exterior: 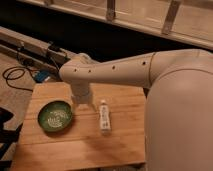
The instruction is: Place the bottle in the ceramic bowl
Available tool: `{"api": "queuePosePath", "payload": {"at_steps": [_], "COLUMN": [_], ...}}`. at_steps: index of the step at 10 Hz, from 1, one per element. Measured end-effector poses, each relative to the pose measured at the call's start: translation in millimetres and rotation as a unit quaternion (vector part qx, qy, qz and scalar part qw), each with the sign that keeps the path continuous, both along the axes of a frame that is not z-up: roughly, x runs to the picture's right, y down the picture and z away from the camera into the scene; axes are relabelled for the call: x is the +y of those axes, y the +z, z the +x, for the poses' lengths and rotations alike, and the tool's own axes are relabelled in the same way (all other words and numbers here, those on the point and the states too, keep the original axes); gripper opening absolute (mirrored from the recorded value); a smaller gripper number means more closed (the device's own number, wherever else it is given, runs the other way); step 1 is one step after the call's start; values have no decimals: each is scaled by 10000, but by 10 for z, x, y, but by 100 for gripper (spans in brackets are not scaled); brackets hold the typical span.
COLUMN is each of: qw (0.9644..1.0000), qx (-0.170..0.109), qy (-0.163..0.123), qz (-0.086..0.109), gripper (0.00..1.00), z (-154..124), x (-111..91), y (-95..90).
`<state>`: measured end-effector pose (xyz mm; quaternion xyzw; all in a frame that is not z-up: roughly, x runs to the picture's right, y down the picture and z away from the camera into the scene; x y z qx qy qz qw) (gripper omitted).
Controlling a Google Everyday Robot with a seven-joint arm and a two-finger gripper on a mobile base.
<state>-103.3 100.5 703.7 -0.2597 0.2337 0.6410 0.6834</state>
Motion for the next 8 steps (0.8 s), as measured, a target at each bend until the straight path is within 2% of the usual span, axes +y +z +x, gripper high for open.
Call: {"api": "queuePosePath", "payload": {"at_steps": [2,4,6,8], "qw": [9999,9994,9990,9989], "qx": [127,248,215,96], "qy": [-92,-188,-225,-205], "qz": [57,152,314,406], "gripper": [65,65,65,65], "z": [-14,80,352,669], "x": [-84,-292,-560,-616], "y": [35,128,264,270]}}
